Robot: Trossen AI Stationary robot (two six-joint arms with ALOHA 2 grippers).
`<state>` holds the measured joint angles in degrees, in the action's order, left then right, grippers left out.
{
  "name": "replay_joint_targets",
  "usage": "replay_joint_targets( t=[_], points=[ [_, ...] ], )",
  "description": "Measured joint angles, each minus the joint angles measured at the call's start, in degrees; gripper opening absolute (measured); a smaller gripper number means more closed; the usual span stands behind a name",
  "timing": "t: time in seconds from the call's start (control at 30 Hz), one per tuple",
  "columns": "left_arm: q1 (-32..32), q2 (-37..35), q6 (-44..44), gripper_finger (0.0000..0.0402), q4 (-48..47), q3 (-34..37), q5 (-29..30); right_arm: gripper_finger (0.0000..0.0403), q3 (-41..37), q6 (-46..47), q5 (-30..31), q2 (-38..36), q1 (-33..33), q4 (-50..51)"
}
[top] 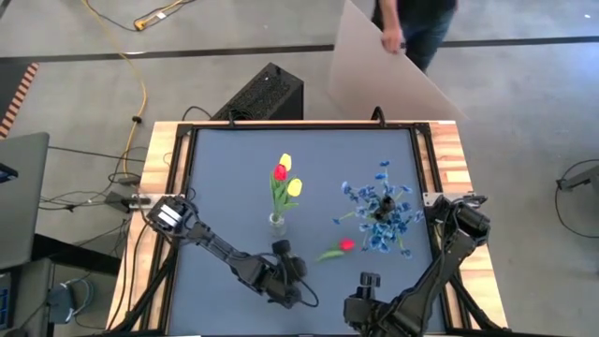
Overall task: Sort flowers into vase by color
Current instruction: Put the red flower into the transparent vase
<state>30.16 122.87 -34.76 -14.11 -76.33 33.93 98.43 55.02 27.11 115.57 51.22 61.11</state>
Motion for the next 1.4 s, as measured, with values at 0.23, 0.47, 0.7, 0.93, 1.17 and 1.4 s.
replay_joint_targets(
  t=[0.23, 0.47, 0.7, 0.93, 1.17, 1.4],
  points=[
    [2.5, -11.2, 1.3, 0.0, -15.6, 0.0, 5.4, 0.0207, 0.0, 0.0, -0.1, 0.0, 0.2, -0.2],
    [7.4, -25.5, 5.8, 0.0, -12.0, 6.1, 6.6, 0.0207, 0.0, -1.3, 0.0, 0.0, 0.1, -0.2],
    [10.4, -43.8, 15.1, 0.0, 24.1, 28.1, 8.4, 0.0207, 0.0, -2.1, 0.0, 0.0, -0.2, -0.3],
    [8.1, -48.9, 37.0, 0.0, 85.3, 51.5, -0.4, 0.0207, 0.0, -3.0, 0.3, 0.0, -1.1, -2.1],
    [-2.4, -47.7, 39.6, 0.0, 103.4, 58.8, -1.6, 0.0207, 0.0, -7.1, 1.4, 0.0, -1.3, -3.8],
    [-12.2, -43.4, 38.1, 0.0, 104.0, 55.2, -14.8, 0.0207, 0.0, -7.6, 1.5, 0.0, -2.7, -4.5]
  ],
)
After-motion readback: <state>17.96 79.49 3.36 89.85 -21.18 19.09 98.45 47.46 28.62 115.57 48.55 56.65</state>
